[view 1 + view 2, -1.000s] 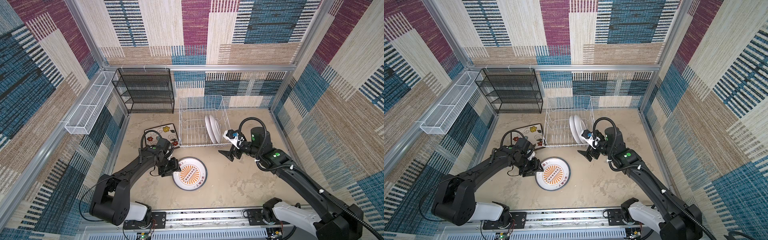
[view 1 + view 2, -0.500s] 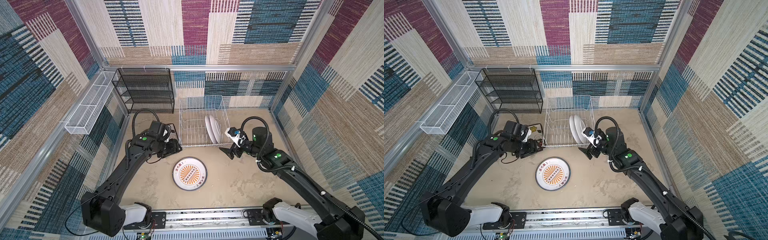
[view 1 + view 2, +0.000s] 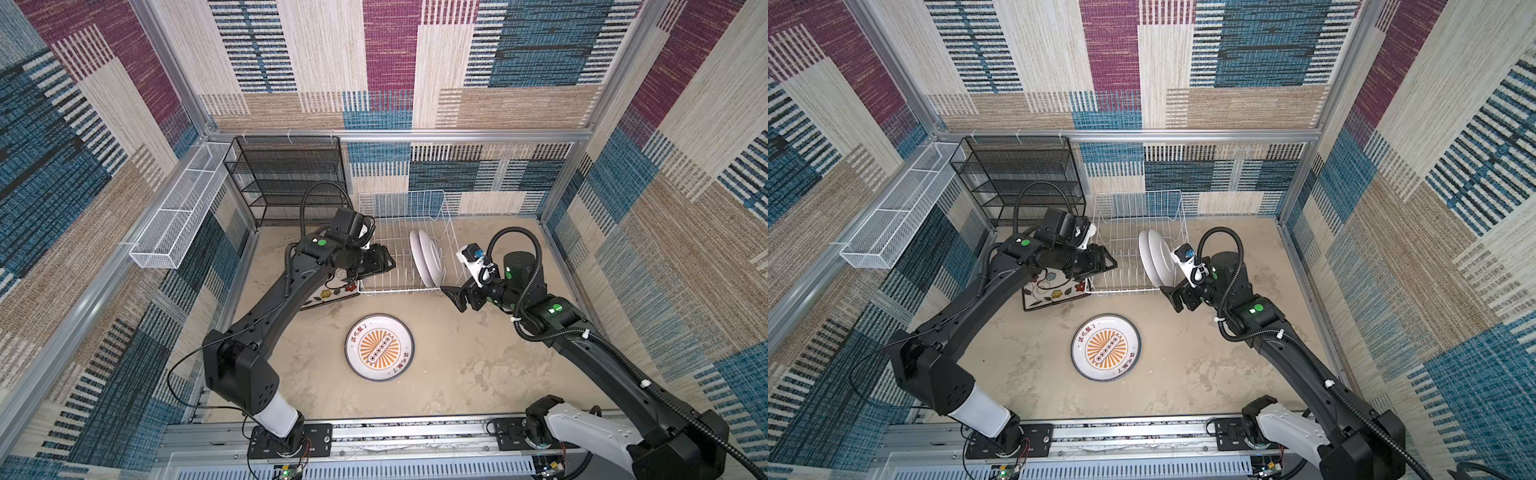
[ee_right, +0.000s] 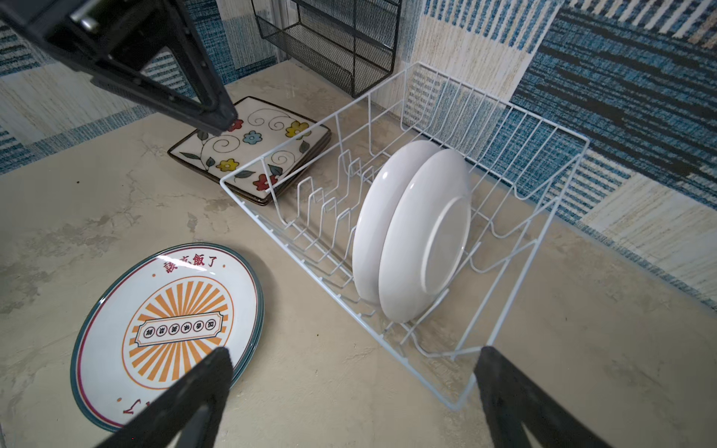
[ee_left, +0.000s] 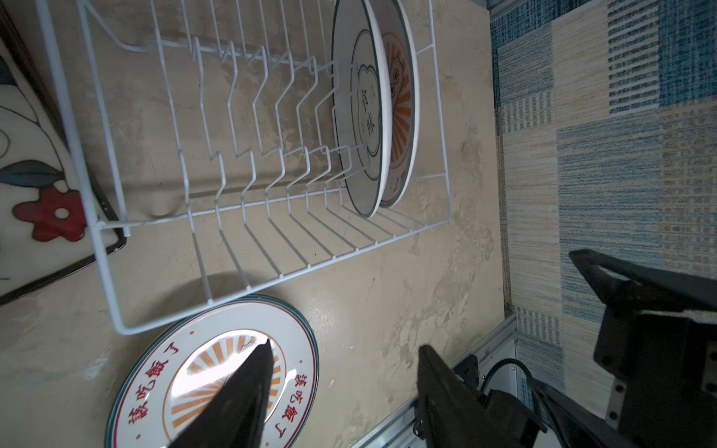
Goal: Unload the plates from the dish rack
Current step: Pick up a plate from the dish rack.
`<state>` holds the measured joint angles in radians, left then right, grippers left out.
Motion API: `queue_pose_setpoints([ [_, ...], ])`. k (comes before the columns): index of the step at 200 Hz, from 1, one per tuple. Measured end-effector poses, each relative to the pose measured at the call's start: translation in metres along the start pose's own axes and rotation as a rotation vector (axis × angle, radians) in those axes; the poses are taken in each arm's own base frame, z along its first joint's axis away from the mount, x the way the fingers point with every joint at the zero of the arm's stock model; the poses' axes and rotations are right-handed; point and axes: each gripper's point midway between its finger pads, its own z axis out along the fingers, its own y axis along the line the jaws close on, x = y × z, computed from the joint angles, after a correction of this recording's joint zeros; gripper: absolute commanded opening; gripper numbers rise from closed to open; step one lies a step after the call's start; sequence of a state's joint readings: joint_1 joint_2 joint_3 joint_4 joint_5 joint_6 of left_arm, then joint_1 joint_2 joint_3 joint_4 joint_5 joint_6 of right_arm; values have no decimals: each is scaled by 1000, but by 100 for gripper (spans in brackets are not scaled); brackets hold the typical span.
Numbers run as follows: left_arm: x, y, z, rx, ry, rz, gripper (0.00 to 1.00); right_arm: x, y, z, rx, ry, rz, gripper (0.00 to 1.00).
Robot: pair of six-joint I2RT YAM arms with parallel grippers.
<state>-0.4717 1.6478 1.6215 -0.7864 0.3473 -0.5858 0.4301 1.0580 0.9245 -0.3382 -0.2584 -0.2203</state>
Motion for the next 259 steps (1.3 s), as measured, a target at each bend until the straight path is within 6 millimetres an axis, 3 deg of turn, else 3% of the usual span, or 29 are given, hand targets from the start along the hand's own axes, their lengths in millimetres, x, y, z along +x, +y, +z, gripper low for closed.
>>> queue_pose_setpoints([
  [60,-34,-25,56,61,-7,-32,54,7,-24,0,62,14,128,100],
  [116,-47,-20,95,48,13,-66,46,9,-35,-2,90,15,157,100],
  [199,-59,-21,137,69,37,-83,29,11,-42,-2,108,18,166,100],
  [259,-55,-28,151,93,60,-80,16,12,-44,-2,112,22,161,100],
])
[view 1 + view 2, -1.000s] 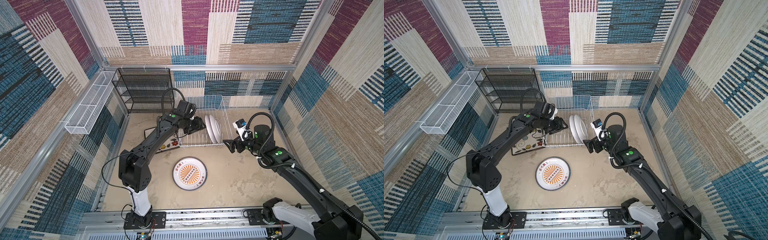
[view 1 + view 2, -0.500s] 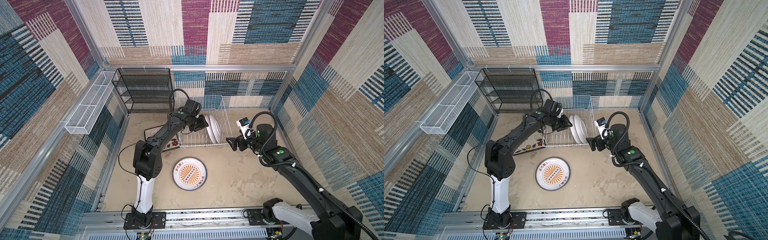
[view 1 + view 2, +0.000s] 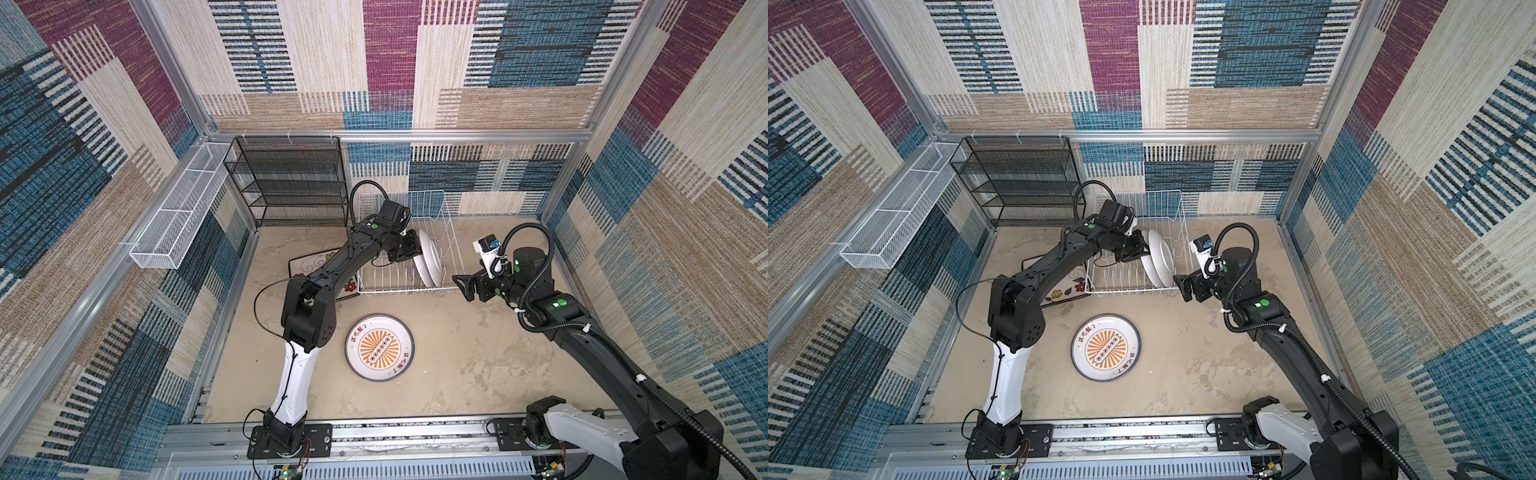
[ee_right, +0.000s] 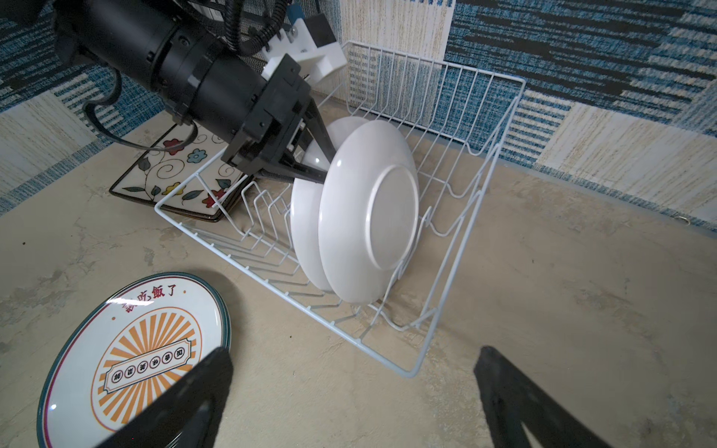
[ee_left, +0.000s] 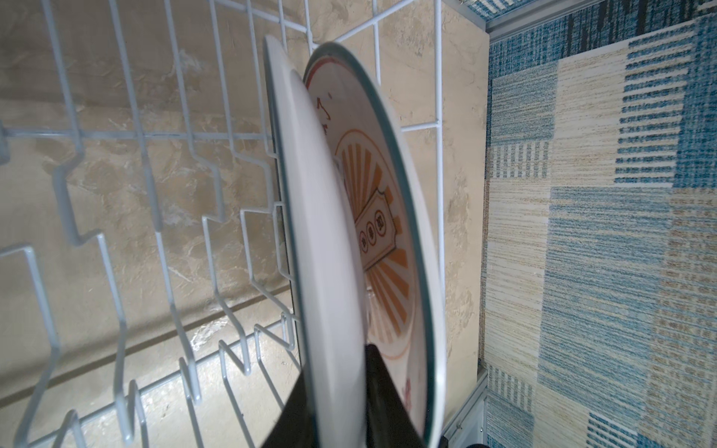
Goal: Unload the plates from the dish rack
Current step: Pick up a plate from the dish rack.
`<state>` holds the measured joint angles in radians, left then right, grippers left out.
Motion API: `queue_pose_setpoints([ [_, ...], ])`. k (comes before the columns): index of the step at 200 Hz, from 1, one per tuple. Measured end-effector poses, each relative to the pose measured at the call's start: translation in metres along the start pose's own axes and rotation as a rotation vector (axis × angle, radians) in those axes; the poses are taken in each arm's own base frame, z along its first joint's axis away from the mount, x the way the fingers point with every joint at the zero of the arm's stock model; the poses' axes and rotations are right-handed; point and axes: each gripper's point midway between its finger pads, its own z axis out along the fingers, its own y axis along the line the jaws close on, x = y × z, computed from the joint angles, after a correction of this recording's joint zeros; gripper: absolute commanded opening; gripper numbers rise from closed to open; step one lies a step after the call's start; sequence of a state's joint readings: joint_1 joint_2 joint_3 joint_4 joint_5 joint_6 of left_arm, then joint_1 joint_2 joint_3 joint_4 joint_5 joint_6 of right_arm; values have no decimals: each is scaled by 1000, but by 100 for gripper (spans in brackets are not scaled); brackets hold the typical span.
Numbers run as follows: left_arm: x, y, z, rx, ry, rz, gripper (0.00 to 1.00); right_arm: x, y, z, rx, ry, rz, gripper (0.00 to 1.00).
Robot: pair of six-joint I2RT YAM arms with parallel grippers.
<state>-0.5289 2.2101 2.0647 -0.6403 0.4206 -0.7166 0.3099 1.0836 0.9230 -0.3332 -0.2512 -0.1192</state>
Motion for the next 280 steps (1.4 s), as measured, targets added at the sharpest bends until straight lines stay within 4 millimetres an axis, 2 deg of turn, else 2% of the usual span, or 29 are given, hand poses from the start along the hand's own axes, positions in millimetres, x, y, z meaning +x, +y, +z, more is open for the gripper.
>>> queue_pose_setpoints([
  [47,1,-15,6,45,7,9,8,-1,-1,0,3,-3,-2,100],
  [90,-2,-20,13,55,9,10,3,-4,-5,-3,26,-15,-11,100],
  [178,5,-38,31,122,47,33,0,-5,-7,-8,40,-28,-12,100],
  [217,8,-39,24,112,57,26,0,-4,-9,-7,43,-25,-10,100],
  [280,12,-53,-4,125,60,31,0,-4,-9,-7,43,-24,-8,100],
])
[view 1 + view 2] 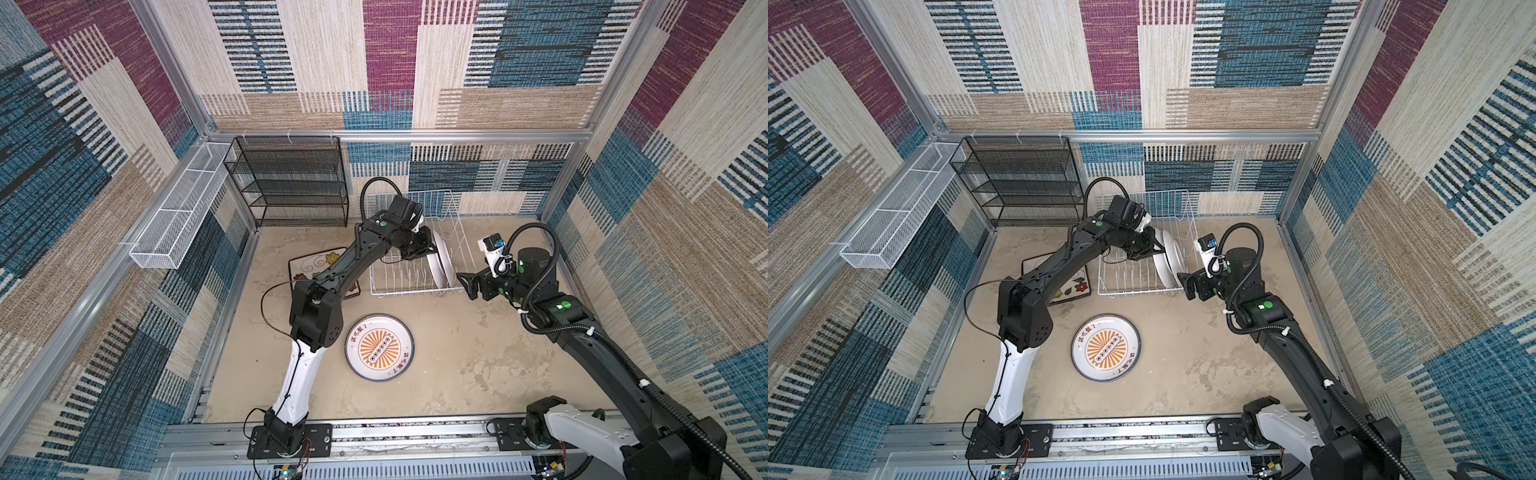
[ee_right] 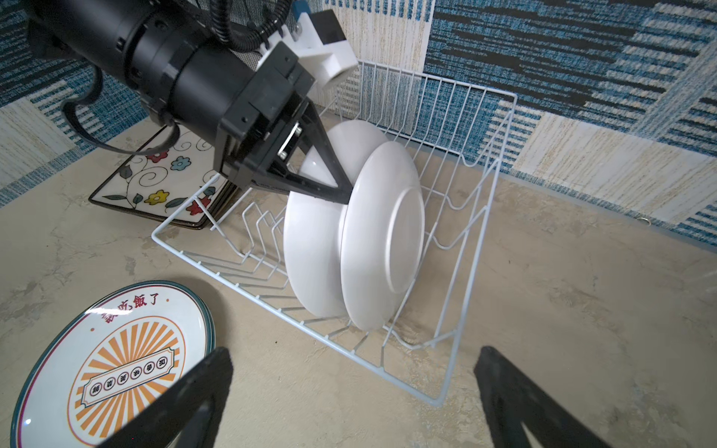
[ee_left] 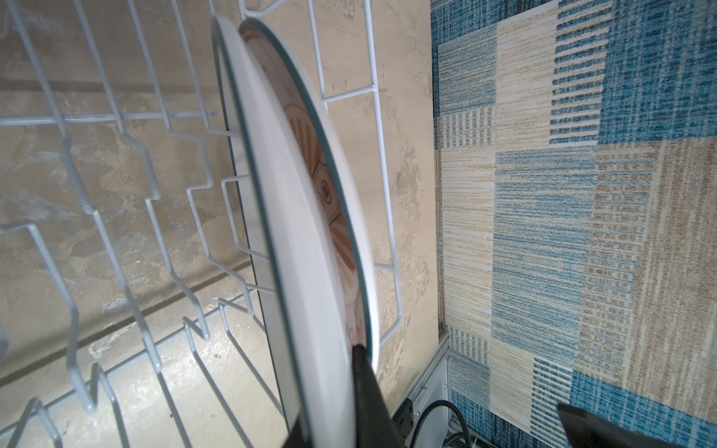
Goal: Unload the plates from the dish rack
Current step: Pick up a plate from the dish rack.
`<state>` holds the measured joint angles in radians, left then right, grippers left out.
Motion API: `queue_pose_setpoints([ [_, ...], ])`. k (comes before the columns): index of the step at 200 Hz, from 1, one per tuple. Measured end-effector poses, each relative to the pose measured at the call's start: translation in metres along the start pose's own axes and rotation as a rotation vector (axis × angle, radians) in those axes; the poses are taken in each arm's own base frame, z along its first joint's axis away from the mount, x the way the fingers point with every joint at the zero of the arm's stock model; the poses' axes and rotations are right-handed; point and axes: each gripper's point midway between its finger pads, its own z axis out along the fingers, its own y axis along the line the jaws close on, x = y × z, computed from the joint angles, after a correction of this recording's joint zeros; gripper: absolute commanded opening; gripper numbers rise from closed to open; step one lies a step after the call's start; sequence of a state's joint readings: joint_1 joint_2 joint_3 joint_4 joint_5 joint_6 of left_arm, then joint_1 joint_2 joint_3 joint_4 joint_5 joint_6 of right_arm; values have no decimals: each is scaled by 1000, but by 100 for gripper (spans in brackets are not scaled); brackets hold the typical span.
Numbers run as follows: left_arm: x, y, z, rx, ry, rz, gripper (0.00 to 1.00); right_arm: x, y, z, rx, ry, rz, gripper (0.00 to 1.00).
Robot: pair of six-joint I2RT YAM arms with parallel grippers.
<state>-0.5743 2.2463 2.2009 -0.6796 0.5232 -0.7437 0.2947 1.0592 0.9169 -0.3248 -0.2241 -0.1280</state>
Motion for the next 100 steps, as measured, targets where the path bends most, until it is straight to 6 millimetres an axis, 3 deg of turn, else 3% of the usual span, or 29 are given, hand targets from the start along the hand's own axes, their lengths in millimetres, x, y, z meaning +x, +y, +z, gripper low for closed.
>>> queue_pose_setpoints([
  [100,8,-19,-31,15,-2,23,0,-10,0,-3,3,-29,15,100],
])
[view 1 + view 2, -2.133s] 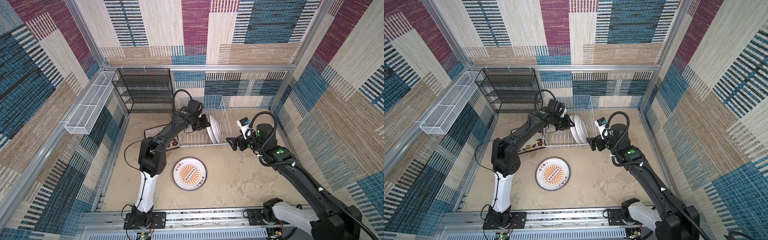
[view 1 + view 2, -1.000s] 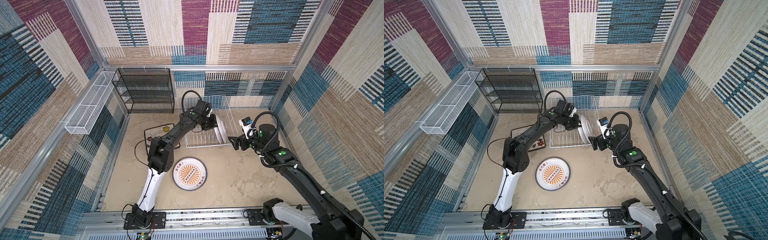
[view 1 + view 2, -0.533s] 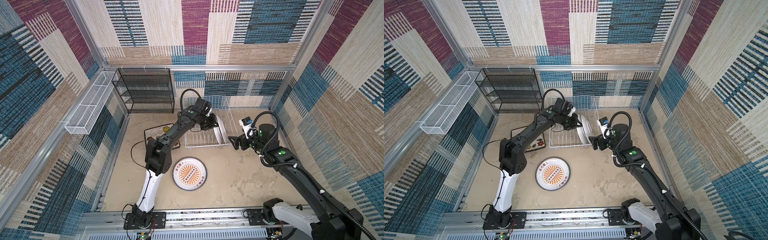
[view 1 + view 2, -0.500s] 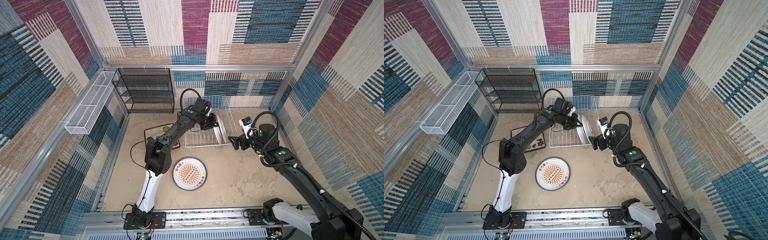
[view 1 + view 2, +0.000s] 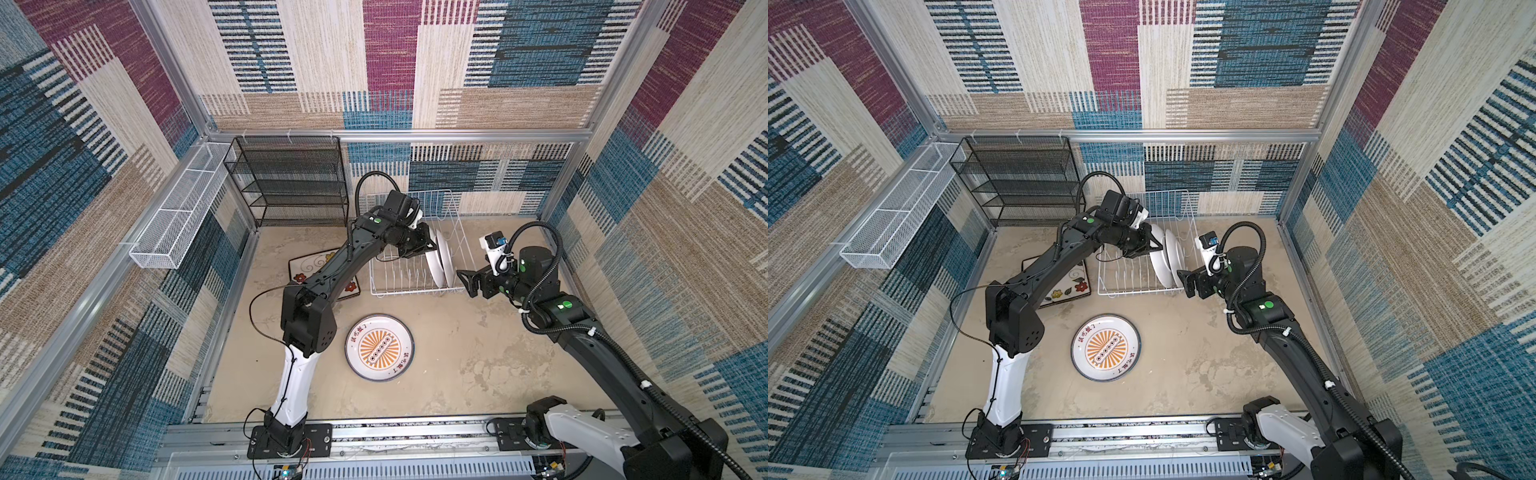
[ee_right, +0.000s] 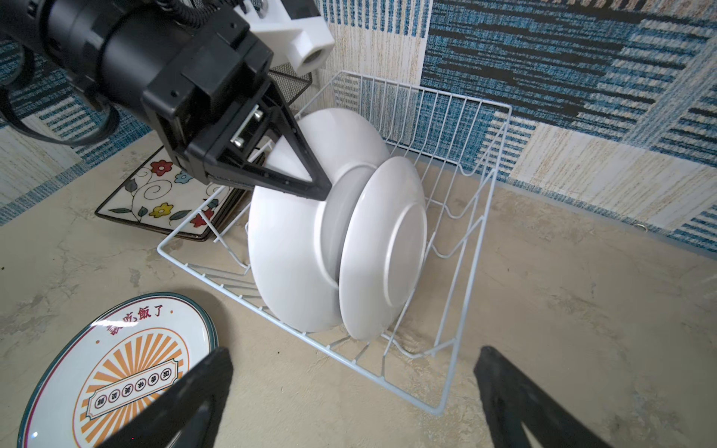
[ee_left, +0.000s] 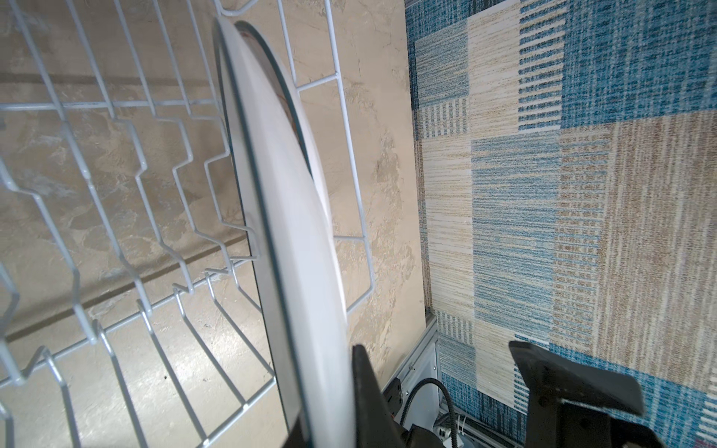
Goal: Unload the plates from the dish rack
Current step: Pick up a plate from the dish rack.
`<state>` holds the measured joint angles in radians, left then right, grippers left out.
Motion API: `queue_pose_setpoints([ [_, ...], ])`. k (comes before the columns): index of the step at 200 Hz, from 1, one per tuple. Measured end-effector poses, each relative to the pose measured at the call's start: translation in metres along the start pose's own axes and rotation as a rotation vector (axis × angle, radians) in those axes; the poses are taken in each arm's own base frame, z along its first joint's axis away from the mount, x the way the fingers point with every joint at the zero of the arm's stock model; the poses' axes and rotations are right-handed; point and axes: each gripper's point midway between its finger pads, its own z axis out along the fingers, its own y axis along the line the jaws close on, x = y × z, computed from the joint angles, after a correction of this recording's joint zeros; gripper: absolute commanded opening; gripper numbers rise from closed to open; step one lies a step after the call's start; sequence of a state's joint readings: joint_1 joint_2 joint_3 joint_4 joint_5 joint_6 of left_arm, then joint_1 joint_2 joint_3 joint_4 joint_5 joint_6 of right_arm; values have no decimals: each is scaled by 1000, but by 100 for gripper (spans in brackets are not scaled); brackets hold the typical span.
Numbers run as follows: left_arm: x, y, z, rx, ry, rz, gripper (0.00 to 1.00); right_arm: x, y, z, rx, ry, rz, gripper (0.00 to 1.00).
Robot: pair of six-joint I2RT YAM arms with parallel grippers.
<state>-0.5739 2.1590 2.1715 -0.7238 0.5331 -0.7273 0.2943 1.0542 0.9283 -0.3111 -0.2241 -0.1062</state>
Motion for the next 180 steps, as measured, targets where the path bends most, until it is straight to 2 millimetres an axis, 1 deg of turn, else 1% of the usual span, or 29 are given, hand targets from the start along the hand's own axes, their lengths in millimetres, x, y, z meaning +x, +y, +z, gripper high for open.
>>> queue_pose_setpoints([
  [104,6,-9,-34,-32,-29,35,0,-6,1,-4,0,-27,17,100],
  [155,9,-3,-43,-64,-28,32,0,-8,1,-3,-1,-33,19,100],
  [180,12,-5,-49,-66,-30,38,0,-8,2,-3,-8,-33,28,100],
])
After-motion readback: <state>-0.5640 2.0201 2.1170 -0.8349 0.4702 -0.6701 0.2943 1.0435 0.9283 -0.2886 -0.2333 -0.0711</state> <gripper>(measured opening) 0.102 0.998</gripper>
